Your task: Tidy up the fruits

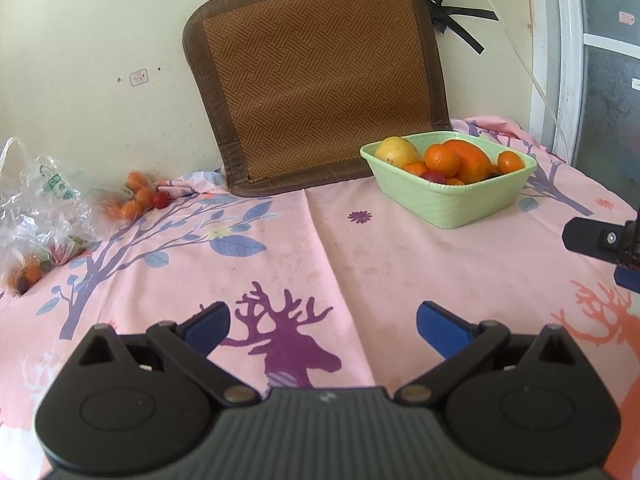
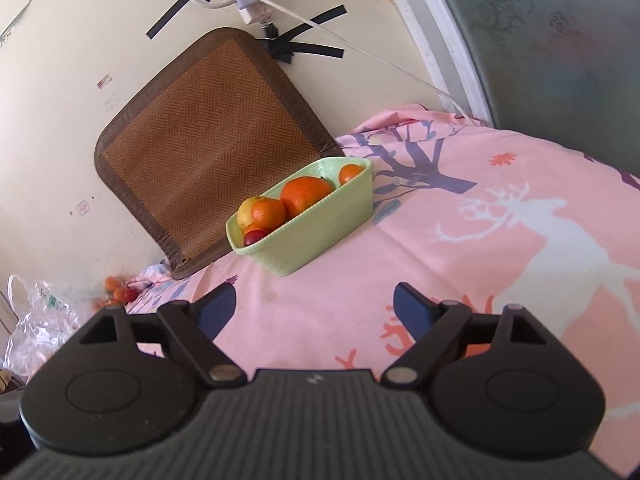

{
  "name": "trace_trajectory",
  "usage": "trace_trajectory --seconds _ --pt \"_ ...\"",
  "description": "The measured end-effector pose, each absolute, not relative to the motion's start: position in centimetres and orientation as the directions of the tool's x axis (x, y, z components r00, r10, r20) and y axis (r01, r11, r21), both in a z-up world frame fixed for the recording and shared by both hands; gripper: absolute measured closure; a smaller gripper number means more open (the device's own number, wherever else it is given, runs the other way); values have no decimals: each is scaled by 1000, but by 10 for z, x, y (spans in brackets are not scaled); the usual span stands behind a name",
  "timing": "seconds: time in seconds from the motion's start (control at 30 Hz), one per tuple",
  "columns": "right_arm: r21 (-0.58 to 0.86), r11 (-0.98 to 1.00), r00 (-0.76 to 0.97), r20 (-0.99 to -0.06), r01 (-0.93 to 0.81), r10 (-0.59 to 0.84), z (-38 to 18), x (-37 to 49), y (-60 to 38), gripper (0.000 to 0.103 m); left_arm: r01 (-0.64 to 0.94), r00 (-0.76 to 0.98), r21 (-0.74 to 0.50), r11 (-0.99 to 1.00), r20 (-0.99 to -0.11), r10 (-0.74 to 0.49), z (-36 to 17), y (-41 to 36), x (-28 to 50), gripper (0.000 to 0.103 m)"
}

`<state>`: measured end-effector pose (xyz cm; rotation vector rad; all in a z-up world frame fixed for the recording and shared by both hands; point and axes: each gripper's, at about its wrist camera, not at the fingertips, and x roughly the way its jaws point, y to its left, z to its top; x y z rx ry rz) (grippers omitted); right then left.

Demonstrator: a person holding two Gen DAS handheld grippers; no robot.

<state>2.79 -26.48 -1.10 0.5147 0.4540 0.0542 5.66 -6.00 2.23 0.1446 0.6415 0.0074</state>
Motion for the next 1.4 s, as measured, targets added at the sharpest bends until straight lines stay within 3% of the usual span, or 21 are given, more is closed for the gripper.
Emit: trace_trajectory --seconds 1.4 --pt "454 889 912 -385 56 139 -10 25 -259 11 43 771 196 980 -630 92 16 -59 58 0"
